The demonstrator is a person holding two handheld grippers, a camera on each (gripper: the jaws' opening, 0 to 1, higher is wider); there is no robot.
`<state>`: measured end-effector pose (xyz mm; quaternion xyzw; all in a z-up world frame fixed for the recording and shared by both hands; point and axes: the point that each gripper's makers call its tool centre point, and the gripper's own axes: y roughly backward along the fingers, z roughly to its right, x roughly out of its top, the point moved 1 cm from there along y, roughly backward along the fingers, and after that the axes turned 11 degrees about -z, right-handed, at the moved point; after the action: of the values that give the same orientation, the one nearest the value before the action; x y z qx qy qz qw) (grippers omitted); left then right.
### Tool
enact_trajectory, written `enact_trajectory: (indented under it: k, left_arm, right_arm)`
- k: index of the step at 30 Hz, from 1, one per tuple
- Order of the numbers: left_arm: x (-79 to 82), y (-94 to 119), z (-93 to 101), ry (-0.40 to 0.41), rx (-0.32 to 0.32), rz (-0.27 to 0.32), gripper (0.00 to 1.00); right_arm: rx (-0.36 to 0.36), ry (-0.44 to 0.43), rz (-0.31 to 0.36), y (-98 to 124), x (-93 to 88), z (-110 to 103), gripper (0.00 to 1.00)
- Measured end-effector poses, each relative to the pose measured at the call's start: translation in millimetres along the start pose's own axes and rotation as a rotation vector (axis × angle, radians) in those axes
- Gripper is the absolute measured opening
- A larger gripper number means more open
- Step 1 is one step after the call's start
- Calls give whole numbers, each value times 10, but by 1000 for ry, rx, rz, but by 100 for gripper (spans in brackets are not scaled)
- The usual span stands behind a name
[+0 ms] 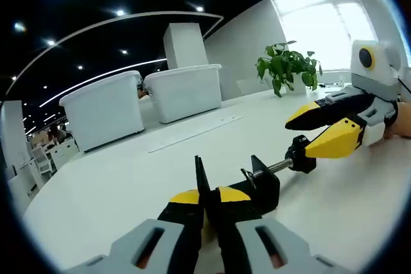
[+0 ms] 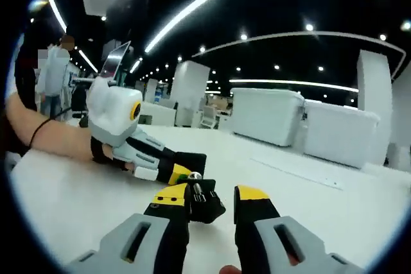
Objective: Clamp the fixed fixture on the desktop, loosen the retaining clip, secure it to the edge of the desk, and tighten the retaining clip.
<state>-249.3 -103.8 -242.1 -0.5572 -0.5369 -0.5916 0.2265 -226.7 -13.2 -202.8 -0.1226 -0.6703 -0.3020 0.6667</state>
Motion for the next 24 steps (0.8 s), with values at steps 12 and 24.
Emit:
enact_trajectory:
  k: [12, 24]
  left_arm:
    - [-3, 8, 0, 0, 0, 0, 8]
    - [0, 3, -3, 2, 2, -1, 8]
  right_arm:
    - [48, -52, -84, -48, -156, -72, 23]
    - [18, 117, -57, -37, -138, -187, 20]
